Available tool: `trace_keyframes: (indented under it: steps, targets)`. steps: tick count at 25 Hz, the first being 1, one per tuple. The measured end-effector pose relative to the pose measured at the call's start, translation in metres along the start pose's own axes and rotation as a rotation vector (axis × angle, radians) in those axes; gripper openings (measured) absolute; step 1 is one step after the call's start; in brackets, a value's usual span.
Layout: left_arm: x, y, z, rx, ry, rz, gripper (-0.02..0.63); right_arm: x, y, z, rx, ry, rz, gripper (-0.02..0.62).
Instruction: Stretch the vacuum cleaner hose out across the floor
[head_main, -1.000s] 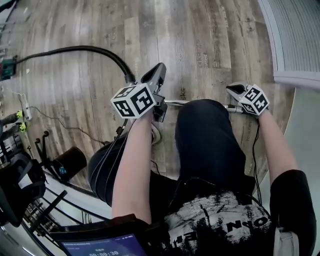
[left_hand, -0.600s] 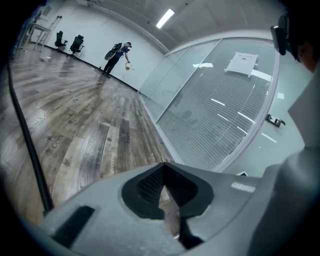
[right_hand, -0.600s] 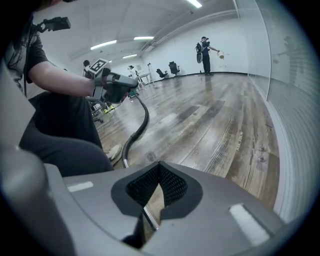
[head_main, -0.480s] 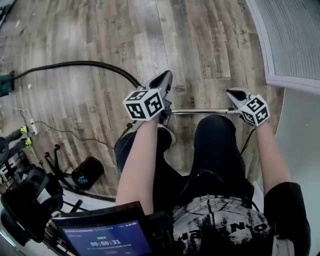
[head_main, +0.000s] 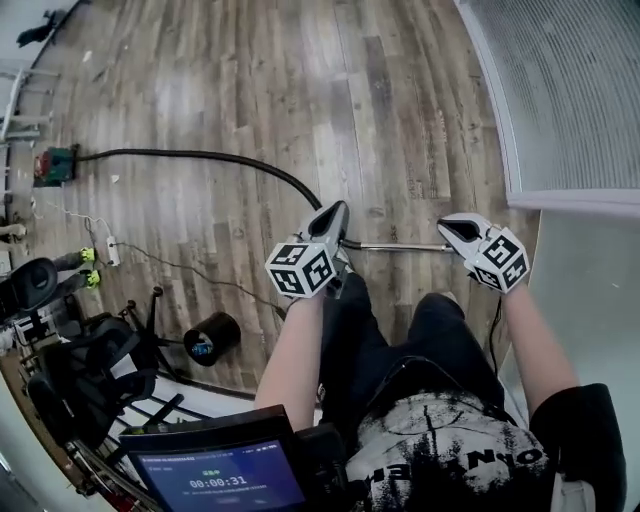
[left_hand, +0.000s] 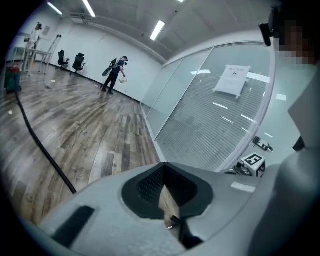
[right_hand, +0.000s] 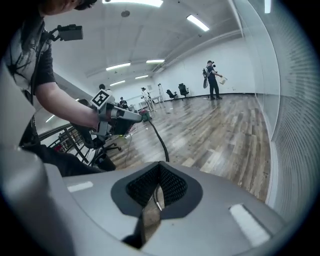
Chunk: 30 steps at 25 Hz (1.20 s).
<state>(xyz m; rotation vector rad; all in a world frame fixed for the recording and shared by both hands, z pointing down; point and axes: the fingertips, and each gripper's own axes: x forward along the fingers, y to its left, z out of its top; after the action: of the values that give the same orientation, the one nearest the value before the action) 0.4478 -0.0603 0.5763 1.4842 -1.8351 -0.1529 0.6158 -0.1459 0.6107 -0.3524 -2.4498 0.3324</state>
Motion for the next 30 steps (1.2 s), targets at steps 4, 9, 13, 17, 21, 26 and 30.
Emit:
trace_keyframes:
  steps: [4, 9, 13, 17, 21, 26, 30]
  targets:
    - [-0.056, -0.036, 0.061, 0.08, -0.041, -0.036, 0.0, -0.02, 0.042, 0.086, -0.017, -0.076, 0.074, 0.006]
    - [-0.132, -0.042, 0.125, 0.149, -0.09, -0.041, 0.0, -0.009, 0.089, 0.197, -0.073, -0.172, 0.115, 0.006]
    - [-0.172, -0.03, 0.167, 0.233, -0.108, -0.051, 0.0, 0.022, 0.132, 0.271, -0.153, -0.209, 0.118, 0.006]
    - [-0.187, -0.021, 0.217, 0.306, -0.134, -0.092, 0.0, 0.054, 0.158, 0.322, -0.259, -0.194, 0.085, 0.006]
    - [-0.198, -0.001, 0.253, 0.354, -0.172, -0.121, 0.0, 0.084, 0.174, 0.362, -0.298, -0.224, 0.066, 0.005]
    - [-0.209, -0.003, 0.269, 0.364, -0.215, -0.147, 0.0, 0.075, 0.178, 0.393, -0.322, -0.263, 0.021, 0.006]
    - [-0.215, -0.023, 0.278, 0.42, -0.246, -0.153, 0.0, 0.061, 0.183, 0.411, -0.309, -0.304, 0.036, 0.006]
